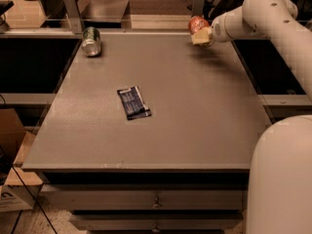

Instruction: Move coke can near green can

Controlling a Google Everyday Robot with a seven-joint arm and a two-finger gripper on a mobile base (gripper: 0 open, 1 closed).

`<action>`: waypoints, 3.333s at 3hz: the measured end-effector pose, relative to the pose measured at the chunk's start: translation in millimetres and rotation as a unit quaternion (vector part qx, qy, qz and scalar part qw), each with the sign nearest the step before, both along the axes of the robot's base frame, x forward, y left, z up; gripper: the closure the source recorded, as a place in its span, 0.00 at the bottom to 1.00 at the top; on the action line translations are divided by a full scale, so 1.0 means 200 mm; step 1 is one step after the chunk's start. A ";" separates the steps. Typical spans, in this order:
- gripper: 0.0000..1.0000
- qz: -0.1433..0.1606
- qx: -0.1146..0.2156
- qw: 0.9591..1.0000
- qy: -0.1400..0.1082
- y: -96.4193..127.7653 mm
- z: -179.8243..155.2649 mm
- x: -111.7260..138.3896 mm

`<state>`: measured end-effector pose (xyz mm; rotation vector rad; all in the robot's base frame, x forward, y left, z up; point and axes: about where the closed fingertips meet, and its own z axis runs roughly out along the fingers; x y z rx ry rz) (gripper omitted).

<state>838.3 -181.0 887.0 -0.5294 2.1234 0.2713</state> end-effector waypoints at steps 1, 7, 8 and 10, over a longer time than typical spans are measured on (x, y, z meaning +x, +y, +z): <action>1.00 0.110 0.014 0.993 -0.036 0.35 0.23 -0.09; 0.83 0.335 -0.155 0.928 -0.056 1.26 0.02 -0.43; 0.60 0.351 -0.166 0.921 -0.045 1.42 -0.08 -0.42; 0.13 0.334 -0.170 0.927 -0.034 1.48 -0.14 -0.30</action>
Offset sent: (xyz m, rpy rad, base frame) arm -0.0132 0.0551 0.0374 0.0281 -0.0566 0.1714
